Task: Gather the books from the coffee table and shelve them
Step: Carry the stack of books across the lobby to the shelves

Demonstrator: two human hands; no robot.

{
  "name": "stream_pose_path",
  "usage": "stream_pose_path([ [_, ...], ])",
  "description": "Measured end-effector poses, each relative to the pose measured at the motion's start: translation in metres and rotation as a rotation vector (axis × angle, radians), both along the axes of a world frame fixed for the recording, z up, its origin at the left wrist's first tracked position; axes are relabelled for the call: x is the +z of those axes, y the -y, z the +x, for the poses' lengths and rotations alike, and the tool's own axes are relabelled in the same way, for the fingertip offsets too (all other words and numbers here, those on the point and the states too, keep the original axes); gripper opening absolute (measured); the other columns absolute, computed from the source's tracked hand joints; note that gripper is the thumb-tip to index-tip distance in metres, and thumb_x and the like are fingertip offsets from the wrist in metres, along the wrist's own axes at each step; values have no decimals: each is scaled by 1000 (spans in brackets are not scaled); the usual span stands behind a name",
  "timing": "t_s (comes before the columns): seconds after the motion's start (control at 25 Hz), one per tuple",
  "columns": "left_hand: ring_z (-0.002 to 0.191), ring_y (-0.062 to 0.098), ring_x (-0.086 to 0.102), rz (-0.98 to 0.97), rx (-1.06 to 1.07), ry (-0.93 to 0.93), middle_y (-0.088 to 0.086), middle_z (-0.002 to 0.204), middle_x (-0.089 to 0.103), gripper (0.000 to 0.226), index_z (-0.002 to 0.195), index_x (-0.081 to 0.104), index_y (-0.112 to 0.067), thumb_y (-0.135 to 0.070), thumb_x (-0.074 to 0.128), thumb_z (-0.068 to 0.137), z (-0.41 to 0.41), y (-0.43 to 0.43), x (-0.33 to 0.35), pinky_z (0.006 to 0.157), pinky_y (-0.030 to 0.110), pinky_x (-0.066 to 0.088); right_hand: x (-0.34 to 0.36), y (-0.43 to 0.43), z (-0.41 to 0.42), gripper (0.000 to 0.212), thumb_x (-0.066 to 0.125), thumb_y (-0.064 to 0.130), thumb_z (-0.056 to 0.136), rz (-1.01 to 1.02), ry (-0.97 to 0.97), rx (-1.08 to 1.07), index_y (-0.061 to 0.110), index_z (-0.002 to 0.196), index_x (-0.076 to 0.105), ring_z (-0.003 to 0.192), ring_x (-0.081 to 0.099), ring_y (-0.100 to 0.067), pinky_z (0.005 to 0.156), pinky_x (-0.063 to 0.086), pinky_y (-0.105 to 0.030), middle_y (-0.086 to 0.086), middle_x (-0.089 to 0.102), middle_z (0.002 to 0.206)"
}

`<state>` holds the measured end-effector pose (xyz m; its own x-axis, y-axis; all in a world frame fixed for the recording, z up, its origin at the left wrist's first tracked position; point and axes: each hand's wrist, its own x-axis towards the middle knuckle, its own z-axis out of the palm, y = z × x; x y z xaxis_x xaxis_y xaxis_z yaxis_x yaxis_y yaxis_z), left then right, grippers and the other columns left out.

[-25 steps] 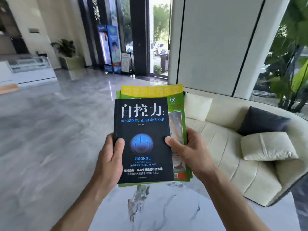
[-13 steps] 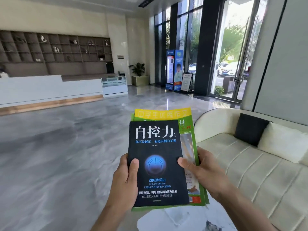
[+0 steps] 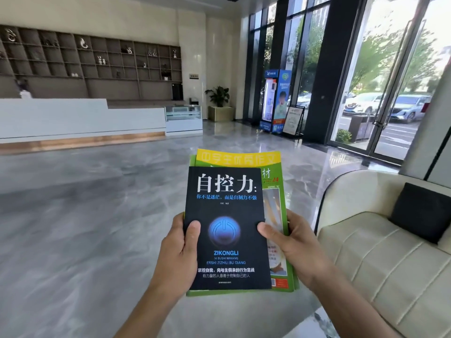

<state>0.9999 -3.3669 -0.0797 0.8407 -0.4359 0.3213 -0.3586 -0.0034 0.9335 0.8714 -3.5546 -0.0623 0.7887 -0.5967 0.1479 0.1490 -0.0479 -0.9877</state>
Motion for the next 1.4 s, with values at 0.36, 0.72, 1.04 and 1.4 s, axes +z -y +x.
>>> stream_pose_path([
  [0.36, 85, 1, 72, -43, 20, 50, -26, 96, 73, 21, 118, 57, -23, -22, 41, 104, 279, 151, 2, 68, 10, 51, -1, 145, 282, 14, 72, 7, 90, -32, 56, -43, 6, 104, 71, 92, 75, -49, 85, 59, -64, -25, 79, 99],
  [0.72, 83, 2, 73, -54, -14, 42, -25, 94, 73, 17, 112, 56, -29, -27, 41, 103, 533, 303, 31, 67, 12, 53, 33, 292, 528, 16, 70, 4, 91, -43, 67, -54, 6, 106, 72, 88, 79, -40, 81, 63, -54, -17, 82, 98],
  [1.04, 83, 0, 72, -75, -46, 34, -14, 90, 75, 20, 117, 56, -23, -26, 42, 103, 807, 441, 6, 65, 11, 53, 15, 420, 795, 19, 69, 4, 91, -41, 59, -101, 7, 110, 70, 84, 79, -39, 75, 64, -51, -17, 82, 98],
  [1.4, 81, -4, 71, -41, -85, 38, -13, 97, 72, 19, 117, 54, -27, -26, 41, 104, 1086, 646, 29, 63, 9, 52, 31, 617, 1068, 17, 69, 3, 89, -2, 112, -129, 10, 105, 71, 85, 79, -38, 64, 66, -39, -18, 82, 100],
])
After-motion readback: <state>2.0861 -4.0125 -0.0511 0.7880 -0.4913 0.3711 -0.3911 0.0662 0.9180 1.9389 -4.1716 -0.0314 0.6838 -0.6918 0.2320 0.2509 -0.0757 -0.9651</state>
